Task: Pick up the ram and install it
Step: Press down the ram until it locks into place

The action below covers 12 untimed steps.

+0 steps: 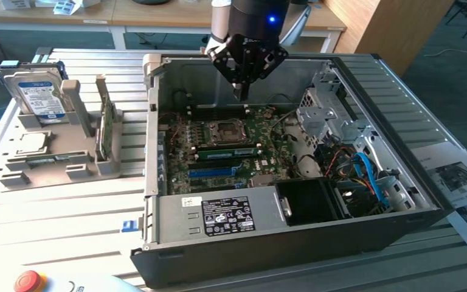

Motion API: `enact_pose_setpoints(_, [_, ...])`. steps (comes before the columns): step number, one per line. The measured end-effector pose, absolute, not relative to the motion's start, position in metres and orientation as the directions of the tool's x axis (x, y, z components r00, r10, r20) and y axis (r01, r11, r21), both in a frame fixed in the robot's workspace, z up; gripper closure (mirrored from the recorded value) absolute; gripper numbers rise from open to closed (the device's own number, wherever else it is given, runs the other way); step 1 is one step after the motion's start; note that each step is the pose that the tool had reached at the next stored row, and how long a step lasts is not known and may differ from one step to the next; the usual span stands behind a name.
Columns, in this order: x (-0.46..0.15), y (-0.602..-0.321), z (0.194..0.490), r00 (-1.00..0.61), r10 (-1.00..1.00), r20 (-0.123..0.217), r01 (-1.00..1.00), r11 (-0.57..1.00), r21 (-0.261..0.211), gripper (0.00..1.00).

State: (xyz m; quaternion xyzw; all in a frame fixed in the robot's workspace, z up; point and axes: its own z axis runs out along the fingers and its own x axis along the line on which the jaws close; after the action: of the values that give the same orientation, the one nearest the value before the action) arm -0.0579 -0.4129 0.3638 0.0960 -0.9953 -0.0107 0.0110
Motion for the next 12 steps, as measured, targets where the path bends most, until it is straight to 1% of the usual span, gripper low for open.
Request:
enact_pose_setpoints(8, [-0.0579,-0.4129,0.3638,-0.995,-0.093,0.02,-0.093,0.995,0.023,0.89])
enact_pose_setpoints(12, [-0.0579,-0.4129,0.3638,-0.996,-0.084,0.02,-0.084,0.996,0.023,0.89])
